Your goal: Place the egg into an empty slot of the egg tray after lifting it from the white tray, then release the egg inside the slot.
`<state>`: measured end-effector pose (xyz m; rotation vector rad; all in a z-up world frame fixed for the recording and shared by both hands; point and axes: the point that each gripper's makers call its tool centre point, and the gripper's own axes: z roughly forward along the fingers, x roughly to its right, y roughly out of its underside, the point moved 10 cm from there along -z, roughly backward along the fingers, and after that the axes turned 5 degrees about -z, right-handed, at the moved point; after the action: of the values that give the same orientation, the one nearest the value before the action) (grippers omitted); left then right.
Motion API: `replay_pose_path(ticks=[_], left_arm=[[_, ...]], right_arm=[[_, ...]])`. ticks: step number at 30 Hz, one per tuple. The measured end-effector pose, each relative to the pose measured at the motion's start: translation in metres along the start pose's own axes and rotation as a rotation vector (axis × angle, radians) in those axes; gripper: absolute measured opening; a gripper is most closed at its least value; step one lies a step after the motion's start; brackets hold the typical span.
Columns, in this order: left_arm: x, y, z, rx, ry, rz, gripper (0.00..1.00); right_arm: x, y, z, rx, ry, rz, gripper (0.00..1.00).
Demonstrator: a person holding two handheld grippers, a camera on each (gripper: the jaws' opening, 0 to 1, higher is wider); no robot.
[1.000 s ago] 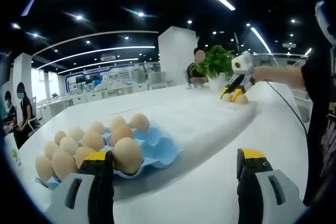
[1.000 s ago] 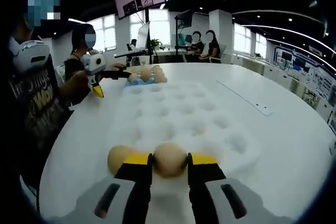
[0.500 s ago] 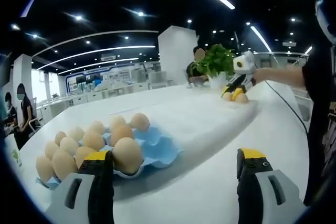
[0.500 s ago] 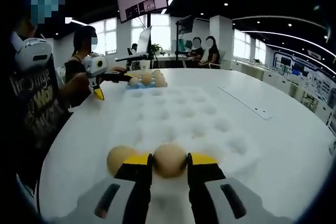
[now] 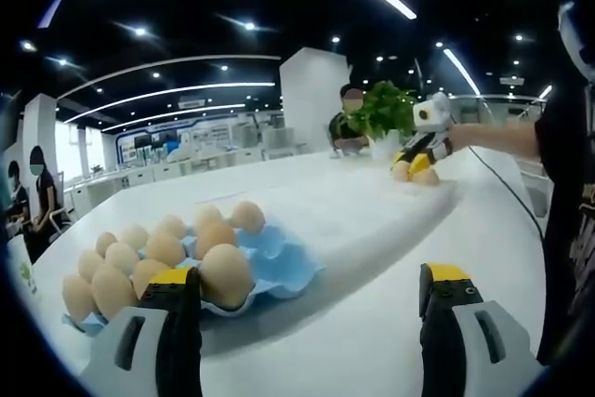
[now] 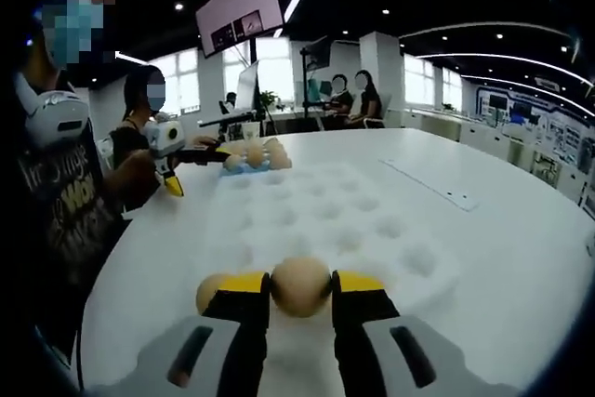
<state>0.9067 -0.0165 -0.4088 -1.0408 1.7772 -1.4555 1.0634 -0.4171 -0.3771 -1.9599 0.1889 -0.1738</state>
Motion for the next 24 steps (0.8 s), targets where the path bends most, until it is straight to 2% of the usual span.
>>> replay_pose_path(ticks=[11,24], left_arm=[[0.000,0.001,0.000,0.013,0.003,-0.001,1.00],[0.001,0.001,-0.001,0.016,0.007,0.002,1.00]], right_arm=[[0.001,-0.011,0.003,0.018,0.022,0.002,0.27],[0.003,-0.026,0.020,0.036,0.016,-0.009,0.27]])
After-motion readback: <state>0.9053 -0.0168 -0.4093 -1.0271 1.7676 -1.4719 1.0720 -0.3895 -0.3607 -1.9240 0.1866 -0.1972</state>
